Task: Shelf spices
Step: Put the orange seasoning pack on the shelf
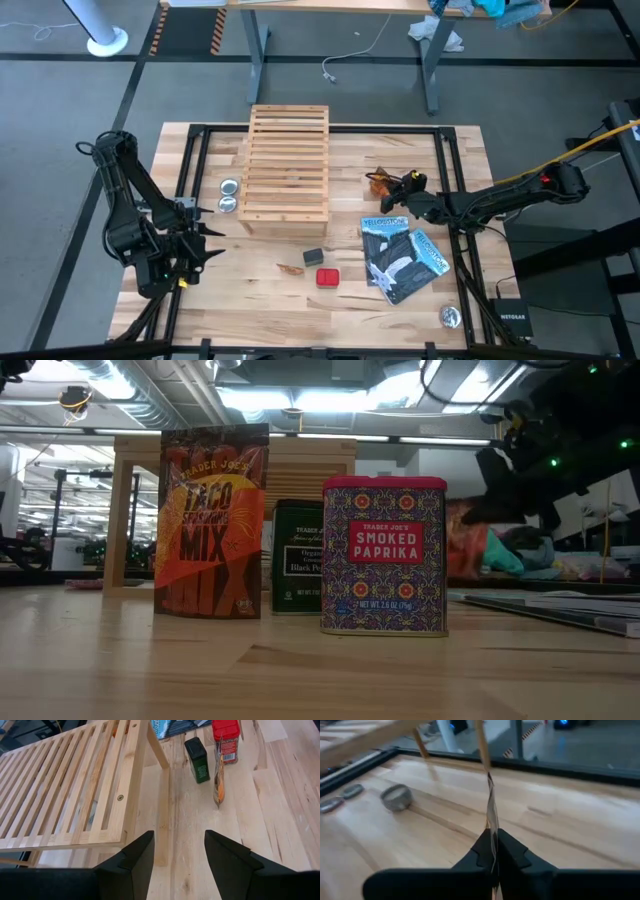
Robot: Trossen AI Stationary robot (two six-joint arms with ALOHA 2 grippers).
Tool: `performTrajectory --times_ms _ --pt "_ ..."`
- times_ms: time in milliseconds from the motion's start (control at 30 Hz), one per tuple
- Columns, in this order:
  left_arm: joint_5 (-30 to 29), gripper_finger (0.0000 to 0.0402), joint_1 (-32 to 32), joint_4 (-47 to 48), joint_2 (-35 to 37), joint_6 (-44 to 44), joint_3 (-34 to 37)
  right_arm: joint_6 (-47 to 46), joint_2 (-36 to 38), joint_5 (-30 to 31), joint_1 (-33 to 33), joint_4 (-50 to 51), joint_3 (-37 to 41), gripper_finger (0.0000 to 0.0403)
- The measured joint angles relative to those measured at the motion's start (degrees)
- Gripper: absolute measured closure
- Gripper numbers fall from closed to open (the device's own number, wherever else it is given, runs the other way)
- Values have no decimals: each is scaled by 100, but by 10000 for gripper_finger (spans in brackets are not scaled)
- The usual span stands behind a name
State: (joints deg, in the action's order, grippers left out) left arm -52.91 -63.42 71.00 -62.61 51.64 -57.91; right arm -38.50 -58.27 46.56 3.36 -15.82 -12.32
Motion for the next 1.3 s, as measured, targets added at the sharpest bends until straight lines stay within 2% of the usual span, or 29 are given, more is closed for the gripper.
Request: performTrajectory --times_ms 333,567,667,867,1167,1300 --pt "-2 233 2 0 0 0 0 1763 366 -23 -1 -1652 -21 393" --pt "-1 233 2 0 2 0 0 3234 464 -389 -158 -1568 -911 397" --pt "-1 233 0 -2 2 0 0 3595 464 -1103 -603 -1091 -1519 396" --pt "-2 233 0 0 2 0 0 3831 83 -3077 -1795 261 -2827 398" --pt "-1 233 1 -2 2 0 0 4051 -1750 -6246 -3148 459 -4443 399" --pt "0 233 2 -2 2 0 0 4055 -2609 -7118 -3399 724 -5183 399"
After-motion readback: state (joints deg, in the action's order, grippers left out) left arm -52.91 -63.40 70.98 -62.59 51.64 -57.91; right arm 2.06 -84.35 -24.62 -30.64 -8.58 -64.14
